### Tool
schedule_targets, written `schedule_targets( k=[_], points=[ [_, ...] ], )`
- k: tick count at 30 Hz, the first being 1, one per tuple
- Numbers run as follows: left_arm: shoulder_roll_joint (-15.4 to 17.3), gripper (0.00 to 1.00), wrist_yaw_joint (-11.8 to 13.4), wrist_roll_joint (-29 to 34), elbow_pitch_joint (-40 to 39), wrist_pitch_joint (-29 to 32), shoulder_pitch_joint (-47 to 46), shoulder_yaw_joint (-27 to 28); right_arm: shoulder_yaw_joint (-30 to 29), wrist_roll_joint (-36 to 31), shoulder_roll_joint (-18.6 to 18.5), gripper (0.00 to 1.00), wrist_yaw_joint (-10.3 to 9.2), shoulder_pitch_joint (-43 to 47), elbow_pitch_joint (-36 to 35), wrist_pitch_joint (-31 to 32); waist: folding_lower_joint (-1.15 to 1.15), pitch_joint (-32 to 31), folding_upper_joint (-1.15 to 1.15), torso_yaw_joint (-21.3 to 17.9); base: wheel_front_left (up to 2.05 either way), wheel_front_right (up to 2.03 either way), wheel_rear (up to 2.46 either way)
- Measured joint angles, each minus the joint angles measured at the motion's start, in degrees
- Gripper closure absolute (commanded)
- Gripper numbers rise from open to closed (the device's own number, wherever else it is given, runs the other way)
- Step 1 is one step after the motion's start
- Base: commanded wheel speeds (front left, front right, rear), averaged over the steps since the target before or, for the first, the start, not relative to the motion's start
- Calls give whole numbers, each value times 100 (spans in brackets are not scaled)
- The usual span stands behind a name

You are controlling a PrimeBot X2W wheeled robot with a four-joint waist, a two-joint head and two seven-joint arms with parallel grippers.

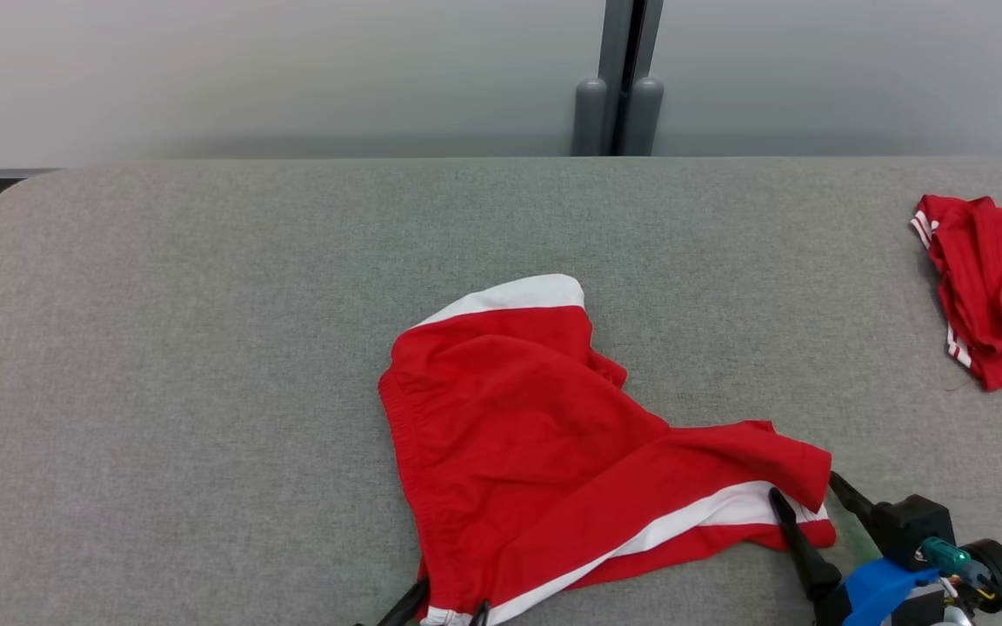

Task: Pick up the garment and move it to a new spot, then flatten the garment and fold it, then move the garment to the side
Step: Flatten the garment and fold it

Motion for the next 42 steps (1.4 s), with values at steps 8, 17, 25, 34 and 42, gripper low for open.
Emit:
schedule_targets(
  k=[8,17,25,34,42],
  points=[
    [69,9,-1,-146,-9,98,-83,-261,314,166,-98,0,0,-197,243,-96,0,64,0,59,0,0,0],
    [76,100,-1,-310,-36,93,-158,-377,711,382,-178,100,0,-60,14,-167,-1,-49,0,35,0,0,0],
    [71,100,-1,-567,-292,-5,-350,-249,948,439,-304,100,0,383,-1028,-5,0,-128,0,-64,0,0,0],
    [148,100,-1,-783,-613,-5,-942,-127,816,565,-425,100,-1,506,-1942,422,-1,-117,0,-141,0,0,0],
    [222,100,-1,-958,-669,4,-2197,141,793,928,-311,100,0,-106,-2575,724,0,173,0,-282,0,0,0]
  ],
)
